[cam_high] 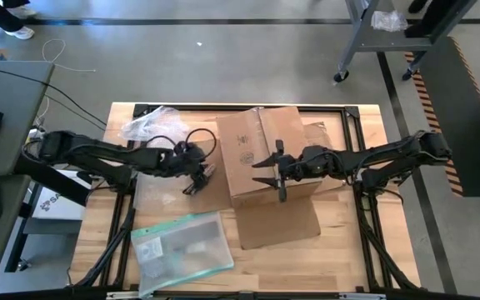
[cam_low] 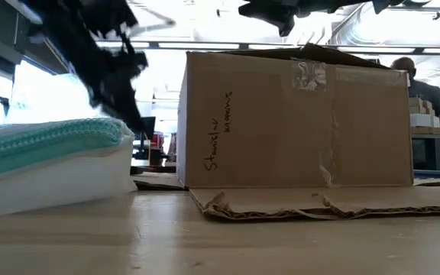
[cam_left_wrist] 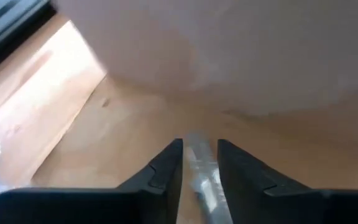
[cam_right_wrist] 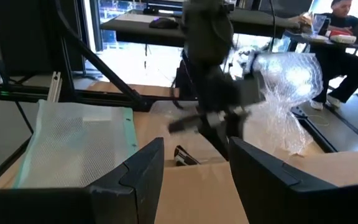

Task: Unpack boxes
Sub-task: Move the black cutter to the middle left of the table, then break down cardboard box until it is fully flat

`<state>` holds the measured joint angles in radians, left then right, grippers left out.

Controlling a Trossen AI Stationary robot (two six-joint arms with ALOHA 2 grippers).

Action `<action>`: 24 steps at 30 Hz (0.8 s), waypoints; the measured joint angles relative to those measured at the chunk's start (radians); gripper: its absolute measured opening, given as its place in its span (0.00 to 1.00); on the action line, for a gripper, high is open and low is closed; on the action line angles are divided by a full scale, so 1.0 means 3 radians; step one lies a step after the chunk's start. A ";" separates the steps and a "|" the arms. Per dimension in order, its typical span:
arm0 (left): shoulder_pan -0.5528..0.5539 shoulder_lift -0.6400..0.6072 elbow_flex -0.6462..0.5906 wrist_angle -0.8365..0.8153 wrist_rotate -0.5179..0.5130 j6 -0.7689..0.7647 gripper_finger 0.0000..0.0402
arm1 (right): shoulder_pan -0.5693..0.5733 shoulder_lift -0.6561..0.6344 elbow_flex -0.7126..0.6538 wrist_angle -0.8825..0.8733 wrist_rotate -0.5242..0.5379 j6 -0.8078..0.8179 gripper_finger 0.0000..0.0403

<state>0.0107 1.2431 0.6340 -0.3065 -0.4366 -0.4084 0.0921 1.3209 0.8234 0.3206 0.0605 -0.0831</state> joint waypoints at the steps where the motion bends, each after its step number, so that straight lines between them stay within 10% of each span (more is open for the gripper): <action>1: 0.0056 0.0094 -0.0062 0.0120 0.0003 0.0000 0.23 | 0.0000 0.0000 0.0000 -0.0007 -0.0001 0.0001 0.41; 10: 0.0207 0.0782 -0.0238 0.0498 0.0788 -0.0164 0.22 | 0.0000 0.0000 0.0000 -0.0074 0.0000 0.0027 0.41; 18: -0.0284 0.0247 -0.0214 -0.1030 0.1507 -0.0910 0.13 | 0.0000 0.0000 0.0000 -0.0234 0.0000 0.0054 0.41; 24: -0.0729 -0.0463 0.0075 -0.2284 0.1235 -0.1738 0.08 | 0.0030 -0.0105 0.0000 -0.0360 0.0000 0.0114 0.41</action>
<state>-0.2079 1.1043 0.6564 -0.9917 -0.0661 -0.9297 0.1011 1.2893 0.8234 0.2127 0.0606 -0.0490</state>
